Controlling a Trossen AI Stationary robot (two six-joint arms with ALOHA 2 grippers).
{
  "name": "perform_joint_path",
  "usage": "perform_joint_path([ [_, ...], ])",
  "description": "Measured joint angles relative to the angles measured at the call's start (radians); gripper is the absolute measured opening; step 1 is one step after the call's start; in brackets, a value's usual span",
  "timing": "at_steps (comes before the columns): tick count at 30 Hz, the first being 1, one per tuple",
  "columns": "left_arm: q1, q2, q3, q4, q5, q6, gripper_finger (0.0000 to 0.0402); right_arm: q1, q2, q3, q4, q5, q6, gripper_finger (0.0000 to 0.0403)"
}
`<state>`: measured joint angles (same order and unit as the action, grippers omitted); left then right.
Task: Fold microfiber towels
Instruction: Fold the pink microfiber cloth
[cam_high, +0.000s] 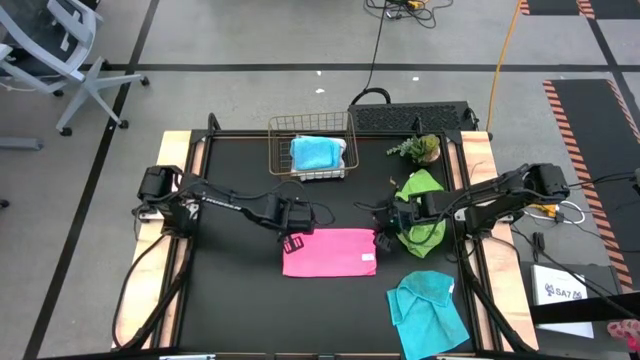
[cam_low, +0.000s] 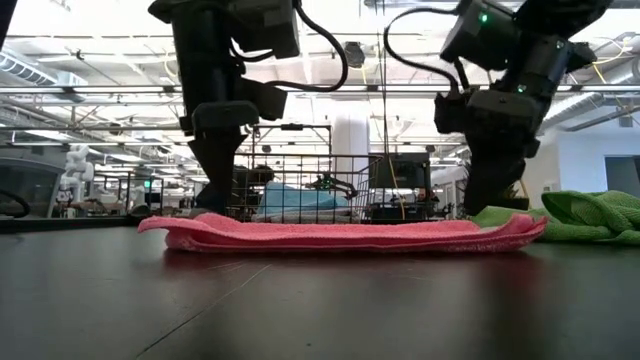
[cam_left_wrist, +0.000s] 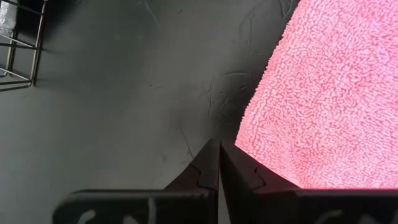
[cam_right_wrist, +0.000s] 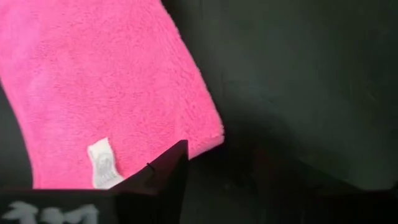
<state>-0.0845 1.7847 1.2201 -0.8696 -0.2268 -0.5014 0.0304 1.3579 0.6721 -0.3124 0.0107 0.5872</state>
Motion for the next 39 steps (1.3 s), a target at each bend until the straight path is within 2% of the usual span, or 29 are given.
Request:
perform_joint_path([
  [5,0.0,0.0,0.0,0.0,0.0,0.0,0.0017,-0.041,0.0,-0.053,0.08,-0.065,0.04,0.0183],
  [10,0.0,0.0,0.0,0.0,0.001,-0.006,0.0017,-0.073,0.0,-0.113,0.234,-0.147,0.078,0.0185],
  [19,0.0,0.0,0.0,0.002,0.001,-0.033,0.0017,-0.084,0.003,-0.183,0.316,-0.167,0.082,0.0185],
  [27,0.0,0.0,0.0,0.003,0.007,-0.058,0.0017,-0.084,0.103,-0.188,0.493,-0.176,0.091,0.0185],
  [32,0.0,0.0,0.0,0.003,0.018,-0.058,0.0017,-0.085,0.13,-0.187,0.53,-0.213,0.104,0.0185],
  [36,0.0,0.0,0.0,0.003,0.018,-0.058,0.0017,-0.086,0.121,-0.187,0.513,-0.216,0.106,0.0166],
  [39,0.0,0.0,0.0,0.003,0.019,-0.058,0.0017,-0.086,0.121,-0.187,0.504,-0.217,0.131,0.013],
])
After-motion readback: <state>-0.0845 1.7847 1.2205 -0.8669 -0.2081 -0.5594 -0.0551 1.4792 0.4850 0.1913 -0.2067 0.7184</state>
